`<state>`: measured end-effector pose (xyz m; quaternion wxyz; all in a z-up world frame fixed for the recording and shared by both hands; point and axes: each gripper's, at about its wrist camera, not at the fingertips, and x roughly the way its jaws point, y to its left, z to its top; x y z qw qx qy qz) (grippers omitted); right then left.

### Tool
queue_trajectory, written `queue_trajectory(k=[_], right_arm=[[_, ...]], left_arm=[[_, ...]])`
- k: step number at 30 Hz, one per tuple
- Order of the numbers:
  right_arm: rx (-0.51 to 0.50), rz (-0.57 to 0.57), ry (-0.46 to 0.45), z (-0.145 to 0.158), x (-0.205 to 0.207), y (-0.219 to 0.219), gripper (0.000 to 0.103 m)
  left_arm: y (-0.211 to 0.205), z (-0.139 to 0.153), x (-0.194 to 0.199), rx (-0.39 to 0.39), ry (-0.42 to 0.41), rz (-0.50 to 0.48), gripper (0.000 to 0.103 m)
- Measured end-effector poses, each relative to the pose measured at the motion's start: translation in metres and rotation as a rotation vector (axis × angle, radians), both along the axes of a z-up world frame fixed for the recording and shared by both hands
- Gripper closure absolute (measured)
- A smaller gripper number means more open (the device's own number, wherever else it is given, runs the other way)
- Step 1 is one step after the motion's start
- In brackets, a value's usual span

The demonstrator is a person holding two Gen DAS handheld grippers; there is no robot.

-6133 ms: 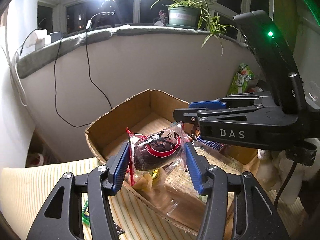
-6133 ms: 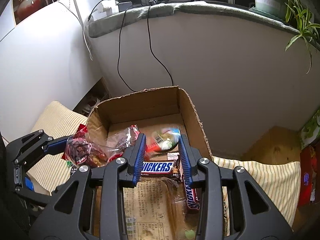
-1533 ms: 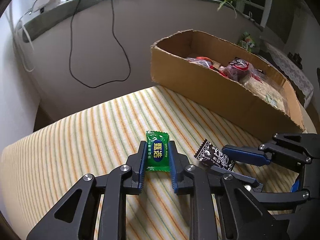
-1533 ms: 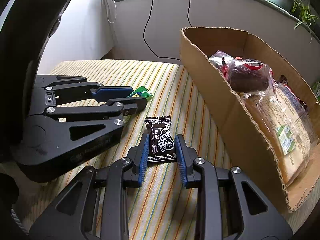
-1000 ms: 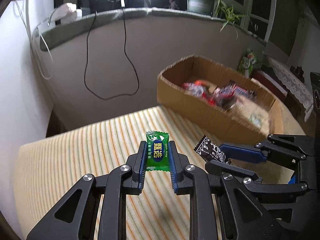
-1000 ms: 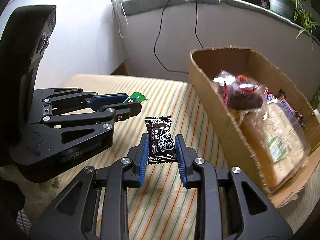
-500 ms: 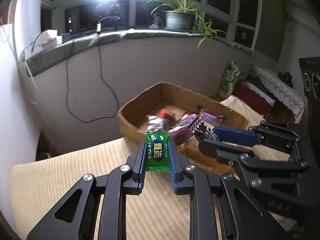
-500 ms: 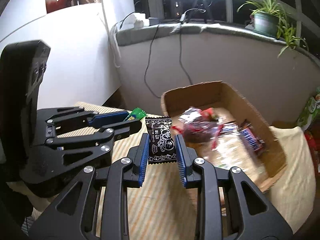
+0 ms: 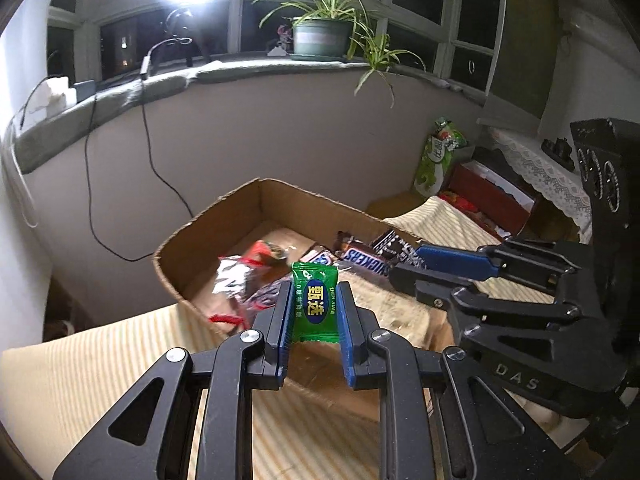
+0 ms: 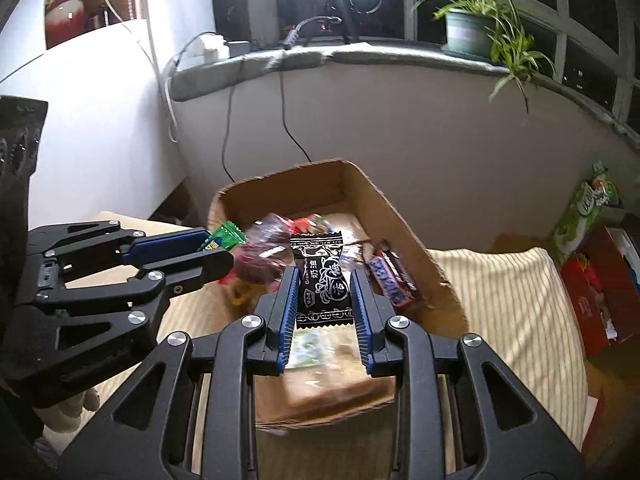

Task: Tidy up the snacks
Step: 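Carry both candies over the box and open both grippers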

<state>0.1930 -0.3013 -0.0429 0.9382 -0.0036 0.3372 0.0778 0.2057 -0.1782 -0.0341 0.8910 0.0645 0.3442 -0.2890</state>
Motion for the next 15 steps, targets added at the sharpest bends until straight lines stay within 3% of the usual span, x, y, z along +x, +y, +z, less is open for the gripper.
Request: queue_trajectory(k=[7, 10, 15], right_arm=[[0.015, -0.020, 0.021, -0.009, 0.003, -0.016, 0.075], [0.030, -0.028, 0.025, -0.010, 0.004, -0.022, 0.075], [0.034, -0.042, 0.011, -0.008, -0.001, -0.025, 0.050]], left_arm=[[-0.010, -0.001, 0.002, 0.007, -0.006, 0.014, 0.080], [-0.010, -0.001, 0.002, 0.011, -0.006, 0.019, 0.074], [-0.007, 0.001, 0.000, 0.011, -0.011, 0.032, 0.073]])
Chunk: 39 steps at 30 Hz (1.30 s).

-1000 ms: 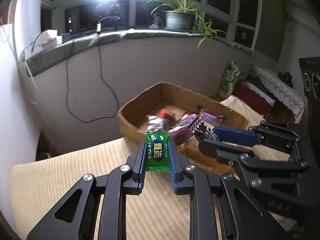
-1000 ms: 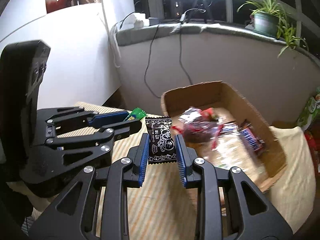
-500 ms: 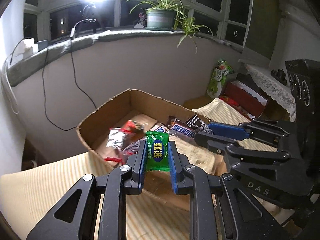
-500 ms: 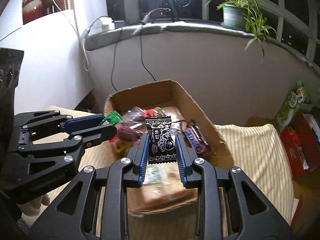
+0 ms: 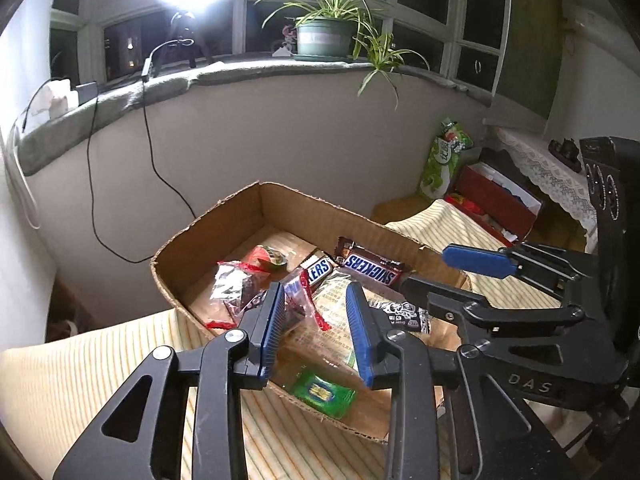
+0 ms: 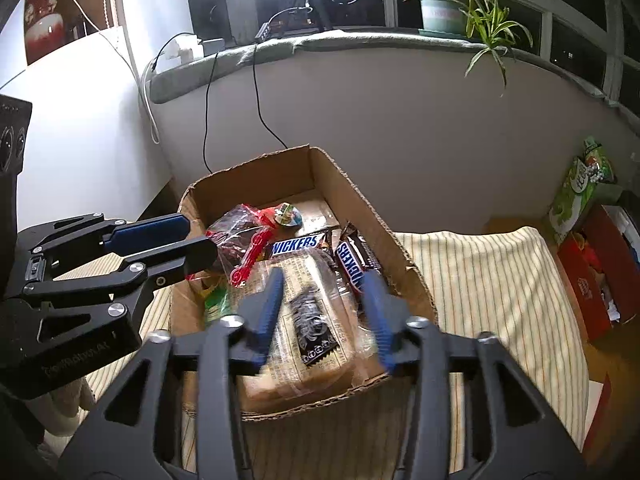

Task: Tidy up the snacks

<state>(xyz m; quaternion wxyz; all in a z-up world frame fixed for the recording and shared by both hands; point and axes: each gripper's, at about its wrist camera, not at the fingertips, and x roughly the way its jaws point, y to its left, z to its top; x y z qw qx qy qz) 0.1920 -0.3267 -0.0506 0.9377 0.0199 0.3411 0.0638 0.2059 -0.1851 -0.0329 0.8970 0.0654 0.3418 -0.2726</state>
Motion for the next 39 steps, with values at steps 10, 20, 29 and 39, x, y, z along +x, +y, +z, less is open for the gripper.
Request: queue_trajectory(k=[10, 20, 29, 39], right_arm=[[0.000, -0.004, -0.029, 0.010, -0.019, 0.004, 0.043], [-0.009, 0.001, -0.077, 0.022, -0.053, 0.016, 0.018], [-0.020, 0.019, -0.073, 0.017, -0.087, 0.028, 0.009], [-0.008, -0.002, -0.070, 0.012, -0.101, 0.029, 0.009]], left_arm=[[0.013, 0.011, -0.023, 0.003, -0.042, 0.027, 0.070], [0.043, 0.026, -0.065, -0.031, -0.096, 0.103, 0.037], [0.061, 0.022, -0.106, -0.012, -0.125, 0.196, 0.023], [0.069, 0.024, -0.125, -0.009, -0.157, 0.245, 0.023]])
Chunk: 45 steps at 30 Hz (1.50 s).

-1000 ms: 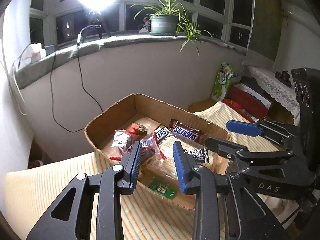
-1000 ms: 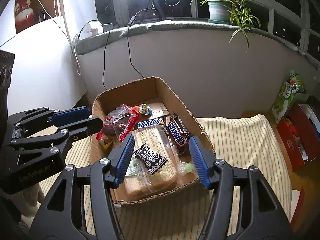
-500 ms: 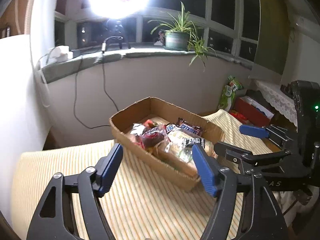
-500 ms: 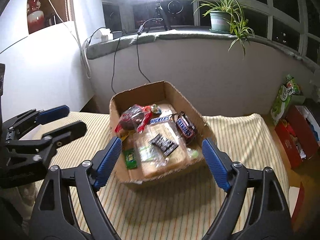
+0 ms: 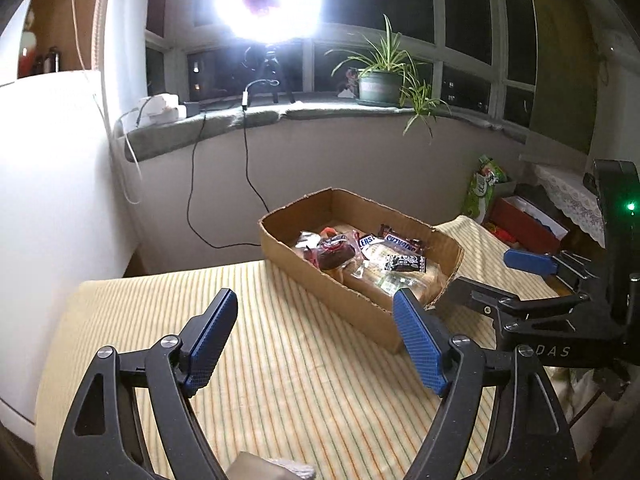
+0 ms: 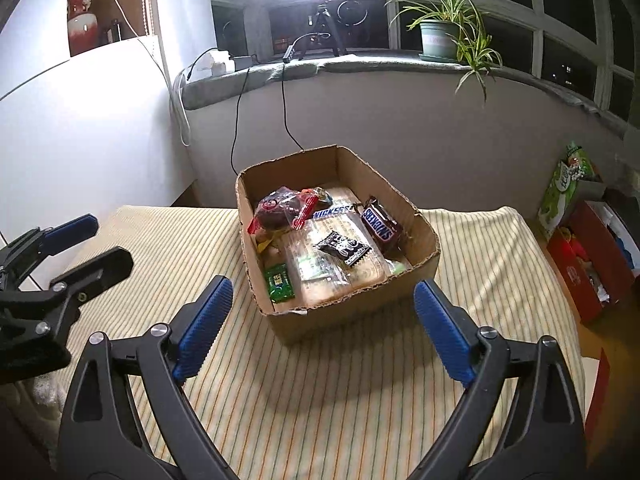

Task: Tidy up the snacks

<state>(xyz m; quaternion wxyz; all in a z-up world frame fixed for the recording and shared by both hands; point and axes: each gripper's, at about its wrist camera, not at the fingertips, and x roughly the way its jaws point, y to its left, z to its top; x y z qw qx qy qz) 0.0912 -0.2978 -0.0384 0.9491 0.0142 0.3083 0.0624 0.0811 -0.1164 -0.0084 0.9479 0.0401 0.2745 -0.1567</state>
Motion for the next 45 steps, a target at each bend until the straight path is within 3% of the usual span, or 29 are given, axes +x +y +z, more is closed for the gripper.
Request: queue_trajectory(k=[45], right_arm=[[-0.005, -0.026, 0.021, -0.007, 0.000, -0.008, 0.009]], left_arm=[[-0.002, -0.001, -0.008, -0.013, 0.009, 0.003, 0.023]])
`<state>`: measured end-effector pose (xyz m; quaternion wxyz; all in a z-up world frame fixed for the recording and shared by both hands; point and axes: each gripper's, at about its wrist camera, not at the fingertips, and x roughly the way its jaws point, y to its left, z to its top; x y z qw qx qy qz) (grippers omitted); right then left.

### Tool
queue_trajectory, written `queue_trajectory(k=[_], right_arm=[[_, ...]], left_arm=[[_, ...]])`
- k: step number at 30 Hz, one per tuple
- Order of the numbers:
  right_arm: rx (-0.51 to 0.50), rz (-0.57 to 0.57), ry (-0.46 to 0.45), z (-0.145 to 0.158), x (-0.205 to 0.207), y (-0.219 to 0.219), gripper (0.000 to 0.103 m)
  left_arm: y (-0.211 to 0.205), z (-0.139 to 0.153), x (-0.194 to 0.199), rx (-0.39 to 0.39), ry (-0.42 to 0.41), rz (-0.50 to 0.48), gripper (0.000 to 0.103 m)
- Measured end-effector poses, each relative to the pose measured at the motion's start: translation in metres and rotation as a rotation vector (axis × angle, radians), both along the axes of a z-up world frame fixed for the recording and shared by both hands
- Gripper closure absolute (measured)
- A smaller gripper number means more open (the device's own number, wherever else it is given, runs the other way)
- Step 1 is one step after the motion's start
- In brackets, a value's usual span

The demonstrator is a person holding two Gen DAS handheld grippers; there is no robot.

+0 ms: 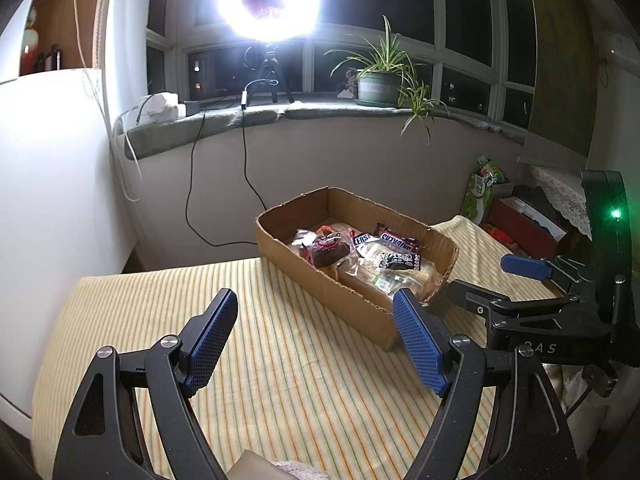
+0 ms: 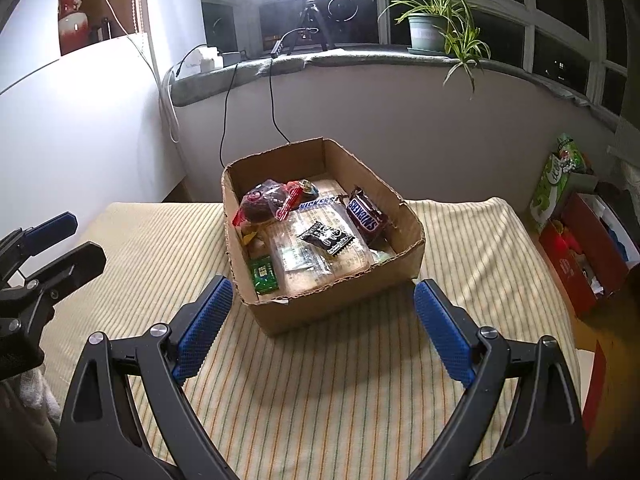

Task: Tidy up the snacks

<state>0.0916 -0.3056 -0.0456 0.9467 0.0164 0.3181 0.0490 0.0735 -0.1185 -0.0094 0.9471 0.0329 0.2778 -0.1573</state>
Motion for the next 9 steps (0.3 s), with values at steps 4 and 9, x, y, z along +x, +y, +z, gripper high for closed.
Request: queue_trajectory(k=[4, 9], right_arm=[[0.001, -0.004, 0.003, -0.0014, 0.0003, -0.0024, 0.009], [0.002, -0.005, 0.005, -0.0024, 0.0010, -0.0039, 0.009]], left_arm=[[-0.0002, -0.0012, 0.0010, 0.001, 0.004, 0.000, 0.023], [-0.0017, -0.0036, 0.0022, 0.001, 0.003, -0.004, 0.023]])
